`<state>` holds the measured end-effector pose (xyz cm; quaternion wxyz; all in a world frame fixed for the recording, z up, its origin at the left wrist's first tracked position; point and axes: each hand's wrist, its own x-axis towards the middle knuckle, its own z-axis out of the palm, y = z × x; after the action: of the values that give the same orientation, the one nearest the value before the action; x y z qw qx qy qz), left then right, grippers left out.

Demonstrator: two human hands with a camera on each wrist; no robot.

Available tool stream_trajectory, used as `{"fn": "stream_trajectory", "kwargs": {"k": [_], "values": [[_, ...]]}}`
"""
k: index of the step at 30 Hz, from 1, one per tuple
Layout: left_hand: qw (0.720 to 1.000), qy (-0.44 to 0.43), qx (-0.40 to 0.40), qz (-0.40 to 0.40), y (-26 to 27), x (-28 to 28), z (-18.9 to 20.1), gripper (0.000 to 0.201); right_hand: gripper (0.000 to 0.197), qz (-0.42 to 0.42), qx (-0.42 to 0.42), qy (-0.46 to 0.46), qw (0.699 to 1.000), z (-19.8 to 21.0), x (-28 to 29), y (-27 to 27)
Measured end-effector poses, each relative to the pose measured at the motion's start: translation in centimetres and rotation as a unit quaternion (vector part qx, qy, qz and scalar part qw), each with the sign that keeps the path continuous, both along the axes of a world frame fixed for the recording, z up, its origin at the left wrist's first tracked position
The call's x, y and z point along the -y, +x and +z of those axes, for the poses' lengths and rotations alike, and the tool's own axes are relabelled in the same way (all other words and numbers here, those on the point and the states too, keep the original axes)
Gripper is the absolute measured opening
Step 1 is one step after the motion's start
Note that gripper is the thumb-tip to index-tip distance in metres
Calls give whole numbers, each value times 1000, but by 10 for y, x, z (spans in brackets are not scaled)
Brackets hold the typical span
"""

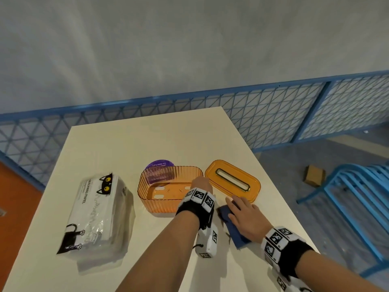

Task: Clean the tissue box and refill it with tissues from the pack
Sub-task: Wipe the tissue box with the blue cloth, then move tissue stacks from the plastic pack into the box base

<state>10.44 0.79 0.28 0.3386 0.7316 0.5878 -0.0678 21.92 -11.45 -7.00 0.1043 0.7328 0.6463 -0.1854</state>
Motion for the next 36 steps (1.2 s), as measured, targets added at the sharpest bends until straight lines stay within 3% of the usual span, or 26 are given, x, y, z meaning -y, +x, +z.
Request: {"fn": "stream_trajectory", "kwargs": {"k": [2, 3, 6, 7, 9, 11, 12, 15, 18, 20, 22, 24, 26, 28, 29, 31, 32, 34, 36], "values": [[1000, -1, 17, -4, -3, -1, 3, 42, 73, 23, -3, -3, 1000, -4, 11, 6], [999, 2, 19, -31, -9, 0, 3, 48, 74, 35, -13, -6, 999, -5, 16, 7], [991, 18, -31, -128, -40, -3, 0, 51, 116, 45, -29, -41, 998, -14, 24, 12], [986, 21, -71, -150, -52, -6, -2, 46, 117, 40, -31, -41, 998, -18, 25, 14], [975, 22, -128, -178, -71, -8, -6, 35, 93, 31, -17, -30, 999, -21, 26, 12], [974, 43, -128, -183, -80, -7, -10, 31, 64, -27, -4, -40, 999, -23, 25, 13], [975, 56, -114, -180, -81, -4, -12, 30, 58, -33, 2, -45, 998, -31, 27, 15], [977, 94, -88, -167, -81, 6, -21, 29, 56, -43, -24, 18, 999, -51, 28, 19], [979, 104, -81, -157, -77, 11, -24, 30, 58, -23, -10, 21, 999, -37, 26, 14], [980, 104, -78, -150, -72, 12, -23, 30, 78, -13, 37, -35, 999, -19, 21, 9], [981, 106, -74, -141, -67, 14, -22, 30, 123, 40, 38, -88, 995, -12, 18, 12], [982, 110, -75, -133, -62, 16, -20, 33, 141, 42, 39, -111, 992, 4, 14, 7], [983, 112, -75, -124, -58, 18, -20, 35, 126, 32, 27, -98, 994, 13, 10, 2], [984, 108, -77, -123, -55, 18, -19, 36, 80, 39, 16, -80, 996, 22, 8, -4], [984, 106, -77, -124, -54, 18, -19, 37, 69, 37, 21, -67, 997, 27, 6, -8], [984, 103, -71, -128, -56, 18, -19, 37, 87, 38, 32, -28, 998, 36, 1, -16], [984, 107, -61, -128, -59, 18, -18, 36, 87, 40, 34, -3, 999, 40, -1, -20], [982, 143, -26, -118, -71, 18, -14, 35, 57, 52, 38, 53, 997, 48, -10, -30], [974, 208, 11, -92, -94, 18, -5, 37, 47, 69, 21, 95, 993, 58, -23, -46]]}}
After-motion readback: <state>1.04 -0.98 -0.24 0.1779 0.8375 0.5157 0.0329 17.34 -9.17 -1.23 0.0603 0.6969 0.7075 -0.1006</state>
